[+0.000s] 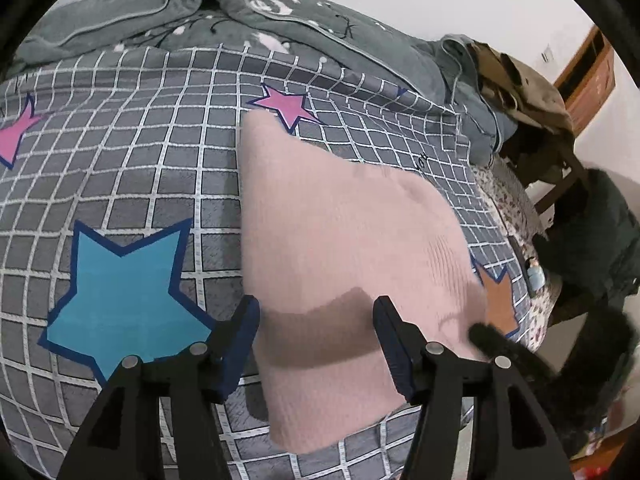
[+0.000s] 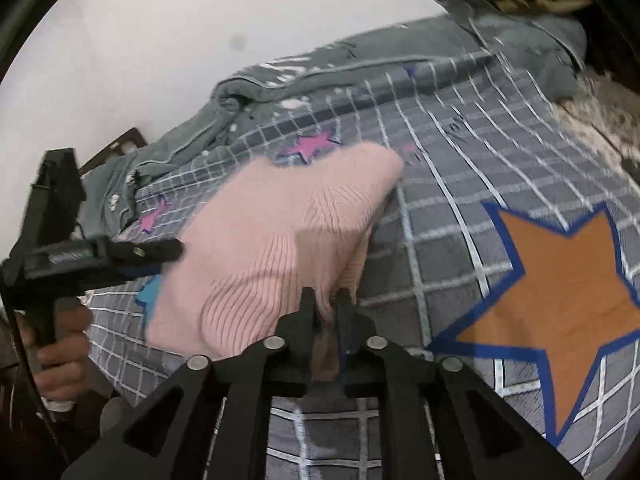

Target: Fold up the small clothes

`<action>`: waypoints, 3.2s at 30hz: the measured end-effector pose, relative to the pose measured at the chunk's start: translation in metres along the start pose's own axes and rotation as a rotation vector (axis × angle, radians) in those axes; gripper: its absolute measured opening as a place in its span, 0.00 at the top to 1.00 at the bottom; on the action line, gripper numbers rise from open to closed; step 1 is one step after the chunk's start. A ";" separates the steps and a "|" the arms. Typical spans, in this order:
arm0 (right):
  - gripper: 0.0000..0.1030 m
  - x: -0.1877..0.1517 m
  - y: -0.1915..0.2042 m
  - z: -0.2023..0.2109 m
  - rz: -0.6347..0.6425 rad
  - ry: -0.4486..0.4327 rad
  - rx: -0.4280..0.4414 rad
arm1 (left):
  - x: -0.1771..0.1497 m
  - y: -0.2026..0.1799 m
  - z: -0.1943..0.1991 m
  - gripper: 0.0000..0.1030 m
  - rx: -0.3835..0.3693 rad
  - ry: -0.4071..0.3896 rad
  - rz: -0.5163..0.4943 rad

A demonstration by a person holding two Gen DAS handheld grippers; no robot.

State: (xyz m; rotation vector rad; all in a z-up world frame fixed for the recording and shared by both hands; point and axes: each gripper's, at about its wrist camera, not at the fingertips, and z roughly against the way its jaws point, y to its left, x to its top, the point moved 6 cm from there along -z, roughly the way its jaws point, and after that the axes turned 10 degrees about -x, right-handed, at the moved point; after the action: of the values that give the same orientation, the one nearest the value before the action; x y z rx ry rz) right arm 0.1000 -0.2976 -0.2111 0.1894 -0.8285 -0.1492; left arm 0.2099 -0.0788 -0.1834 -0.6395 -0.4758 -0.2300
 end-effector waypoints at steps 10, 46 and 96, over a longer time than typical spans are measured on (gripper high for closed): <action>0.57 0.044 -0.005 -0.031 -0.069 -0.019 -0.001 | -0.016 0.005 0.008 0.44 0.048 0.033 -0.060; 0.60 -0.034 0.023 0.019 0.155 0.006 0.044 | -0.076 -0.019 0.000 0.43 0.128 0.105 -0.272; 0.65 0.032 -0.009 -0.023 -0.021 -0.020 -0.004 | 0.001 0.008 0.009 0.64 0.150 -0.040 -0.090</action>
State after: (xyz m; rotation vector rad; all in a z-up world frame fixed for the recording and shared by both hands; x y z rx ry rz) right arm 0.1383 -0.3102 -0.2057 0.1929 -0.8458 -0.1727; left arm 0.2104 -0.0674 -0.1807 -0.4775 -0.5558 -0.2648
